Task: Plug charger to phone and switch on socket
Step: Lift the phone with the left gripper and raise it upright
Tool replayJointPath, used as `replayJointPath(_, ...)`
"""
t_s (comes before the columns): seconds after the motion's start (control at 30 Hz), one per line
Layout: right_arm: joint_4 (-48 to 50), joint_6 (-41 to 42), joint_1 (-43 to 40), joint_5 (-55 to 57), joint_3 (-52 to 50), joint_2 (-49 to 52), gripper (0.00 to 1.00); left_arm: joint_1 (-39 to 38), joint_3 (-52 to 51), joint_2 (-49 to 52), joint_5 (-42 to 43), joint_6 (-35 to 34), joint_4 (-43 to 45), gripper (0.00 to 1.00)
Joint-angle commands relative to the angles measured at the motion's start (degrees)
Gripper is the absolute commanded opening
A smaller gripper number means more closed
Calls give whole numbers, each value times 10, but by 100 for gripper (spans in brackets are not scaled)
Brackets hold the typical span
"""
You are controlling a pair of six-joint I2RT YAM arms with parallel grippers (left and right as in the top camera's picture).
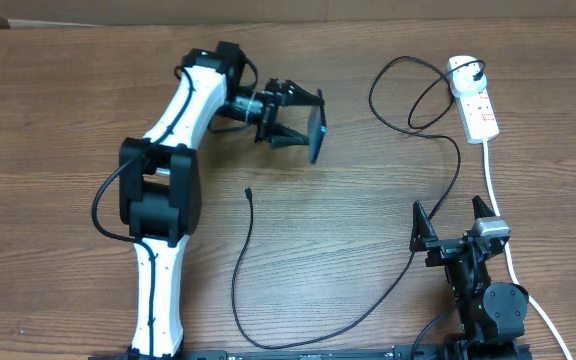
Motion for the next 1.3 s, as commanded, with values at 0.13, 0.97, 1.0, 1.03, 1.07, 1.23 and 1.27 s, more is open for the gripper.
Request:
replayJointPath(0.13, 3, 4, 3, 3, -6, -5, 100, 40, 16, 0, 76, 15, -2, 62)
replayJointPath(0.97, 41, 366, 3, -471, -6, -5, 100, 87, 16, 0, 76, 16, -49, 61)
replayJointPath(1.0, 57, 401, 3, -459, -6, -5, 100, 87, 16, 0, 76, 16, -50, 61)
replayJointPath(1.03, 86, 435, 3, -453, -6, -5, 100, 87, 16, 0, 76, 16, -49, 61)
replayJointPath(1.07, 125, 452, 3, -454, -6, -5, 100, 87, 16, 0, 76, 16, -49, 61)
replayJointPath(1.23, 253, 465, 3, -409, 52, -3, 100, 87, 16, 0, 76, 16, -50, 61)
replayJointPath(1.27, 230, 435, 3, -402, 80, 0, 100, 87, 16, 0, 76, 16, -50, 61)
